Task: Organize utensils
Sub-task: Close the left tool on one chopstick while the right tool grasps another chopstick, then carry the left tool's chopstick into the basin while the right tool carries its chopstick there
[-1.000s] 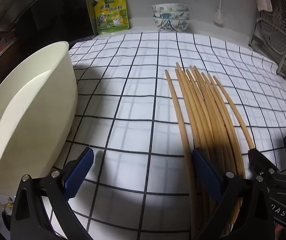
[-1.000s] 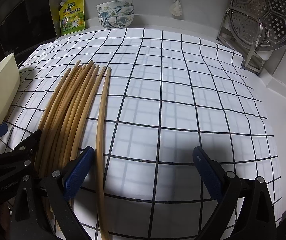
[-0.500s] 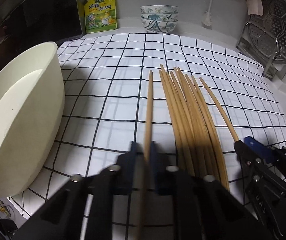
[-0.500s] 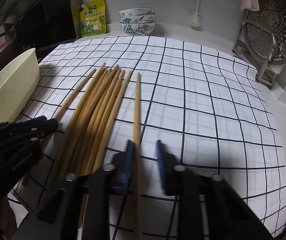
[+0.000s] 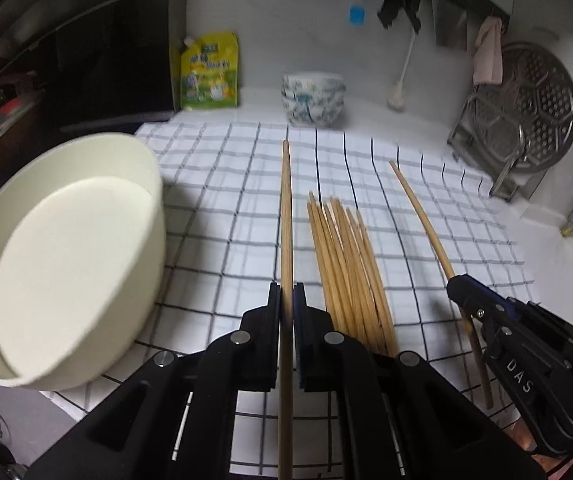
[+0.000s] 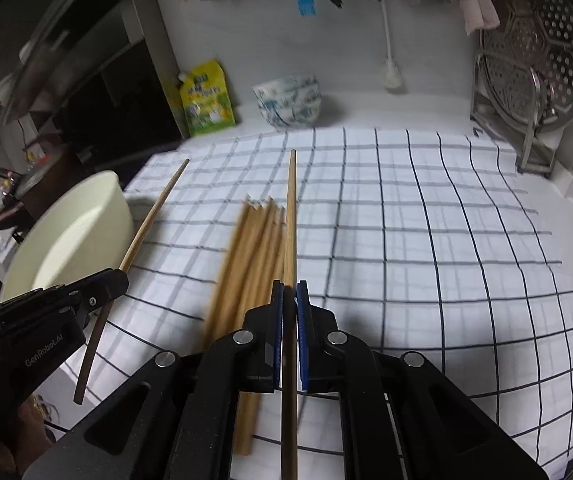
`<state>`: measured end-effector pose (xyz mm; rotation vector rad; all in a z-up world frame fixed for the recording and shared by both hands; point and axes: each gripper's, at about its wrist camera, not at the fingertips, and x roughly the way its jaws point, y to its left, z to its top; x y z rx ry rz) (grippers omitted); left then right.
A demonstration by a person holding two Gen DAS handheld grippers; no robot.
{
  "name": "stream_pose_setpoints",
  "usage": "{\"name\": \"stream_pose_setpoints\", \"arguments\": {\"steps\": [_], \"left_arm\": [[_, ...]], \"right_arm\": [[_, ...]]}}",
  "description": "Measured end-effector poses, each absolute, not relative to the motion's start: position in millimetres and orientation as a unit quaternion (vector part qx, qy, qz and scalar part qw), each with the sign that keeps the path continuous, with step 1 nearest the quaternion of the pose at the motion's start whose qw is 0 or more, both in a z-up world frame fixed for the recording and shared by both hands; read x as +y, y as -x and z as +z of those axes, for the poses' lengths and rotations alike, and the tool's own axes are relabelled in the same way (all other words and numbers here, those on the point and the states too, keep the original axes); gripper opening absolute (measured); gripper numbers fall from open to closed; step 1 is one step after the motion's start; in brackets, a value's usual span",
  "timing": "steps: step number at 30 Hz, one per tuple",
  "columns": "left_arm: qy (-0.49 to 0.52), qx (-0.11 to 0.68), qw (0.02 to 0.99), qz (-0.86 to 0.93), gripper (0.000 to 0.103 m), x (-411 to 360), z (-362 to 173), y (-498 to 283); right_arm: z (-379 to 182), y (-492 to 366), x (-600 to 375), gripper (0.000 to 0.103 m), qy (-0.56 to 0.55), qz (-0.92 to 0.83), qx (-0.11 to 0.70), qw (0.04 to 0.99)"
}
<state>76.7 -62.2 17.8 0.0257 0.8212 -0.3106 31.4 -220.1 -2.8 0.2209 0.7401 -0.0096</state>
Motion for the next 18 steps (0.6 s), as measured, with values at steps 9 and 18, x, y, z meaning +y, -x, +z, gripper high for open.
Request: {"name": "stream_pose_setpoints", "arguments": {"steps": [9,18], "left_arm": [[-0.023,0.334,0.939,-0.083,0.007,25,59,-71],[-0.006,0.337,0.942,0.007,0.007,128,54,-109]], "right_arm": [[42,-60,-147,0.007,-0.114,0.076,0.323,0.936],[48,-124,-29,0.007,-0.073,0.159,0.345,0.922]]}}
